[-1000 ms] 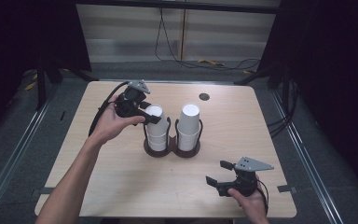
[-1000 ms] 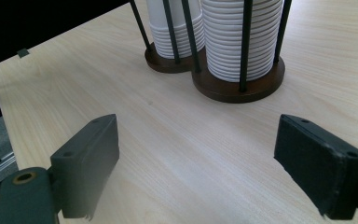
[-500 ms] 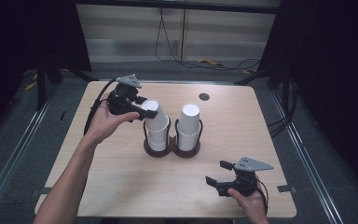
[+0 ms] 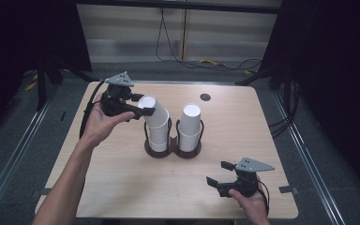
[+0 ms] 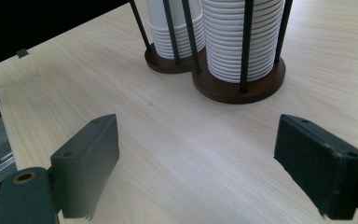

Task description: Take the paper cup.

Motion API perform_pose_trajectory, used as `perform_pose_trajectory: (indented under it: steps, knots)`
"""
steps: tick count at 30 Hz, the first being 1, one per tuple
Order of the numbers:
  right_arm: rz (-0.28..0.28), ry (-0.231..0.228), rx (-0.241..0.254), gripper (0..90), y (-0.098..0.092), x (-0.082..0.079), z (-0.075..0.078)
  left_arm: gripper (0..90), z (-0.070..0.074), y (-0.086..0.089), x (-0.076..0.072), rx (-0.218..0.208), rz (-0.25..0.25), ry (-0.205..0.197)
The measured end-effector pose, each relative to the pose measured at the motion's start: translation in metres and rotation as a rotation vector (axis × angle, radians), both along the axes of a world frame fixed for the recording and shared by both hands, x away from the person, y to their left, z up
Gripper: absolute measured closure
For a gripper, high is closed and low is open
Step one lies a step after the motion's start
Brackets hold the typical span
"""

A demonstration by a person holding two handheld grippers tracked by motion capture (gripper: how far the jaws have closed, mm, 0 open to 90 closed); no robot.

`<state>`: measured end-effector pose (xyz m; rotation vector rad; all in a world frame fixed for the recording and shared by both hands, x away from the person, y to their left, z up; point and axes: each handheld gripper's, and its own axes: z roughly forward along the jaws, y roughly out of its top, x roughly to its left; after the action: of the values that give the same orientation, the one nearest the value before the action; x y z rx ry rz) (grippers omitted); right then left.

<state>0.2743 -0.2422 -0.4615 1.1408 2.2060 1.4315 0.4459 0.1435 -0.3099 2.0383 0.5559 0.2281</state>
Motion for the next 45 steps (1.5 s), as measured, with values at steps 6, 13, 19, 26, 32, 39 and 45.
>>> perform_pose_trajectory:
  steps: [6, 13, 19, 26, 32, 39, 45]
  knots:
    - [-0.004, -0.004, 0.002, 13.8, 0.001, 0.000, 0.000, 35.8, 0.002, 0.011, -0.005, -0.060, 0.006, -0.022]
    - [-0.001, -0.011, 0.006, 13.8, 0.002, 0.000, 0.002, 35.7, 0.001, 0.020, -0.015, -0.113, 0.002, -0.047]
    - [0.001, -0.020, 0.014, 13.9, 0.006, -0.001, 0.005, 35.7, 0.000, 0.027, -0.026, -0.141, -0.007, -0.060]
    - [0.030, -0.050, 0.018, 13.8, 0.015, -0.001, 0.014, 35.7, -0.007, 0.031, -0.039, -0.167, -0.024, -0.086]
    - [0.065, -0.055, 0.012, 13.8, 0.026, 0.001, 0.019, 35.6, -0.014, 0.029, -0.049, -0.178, -0.049, -0.100]
    - [0.094, -0.082, 0.021, 13.9, 0.037, 0.007, 0.028, 35.5, -0.028, 0.021, -0.057, -0.182, -0.082, -0.087]
    - [0.117, -0.099, 0.024, 14.0, 0.047, 0.012, 0.031, 35.5, -0.036, 0.017, -0.062, -0.186, -0.108, -0.070]
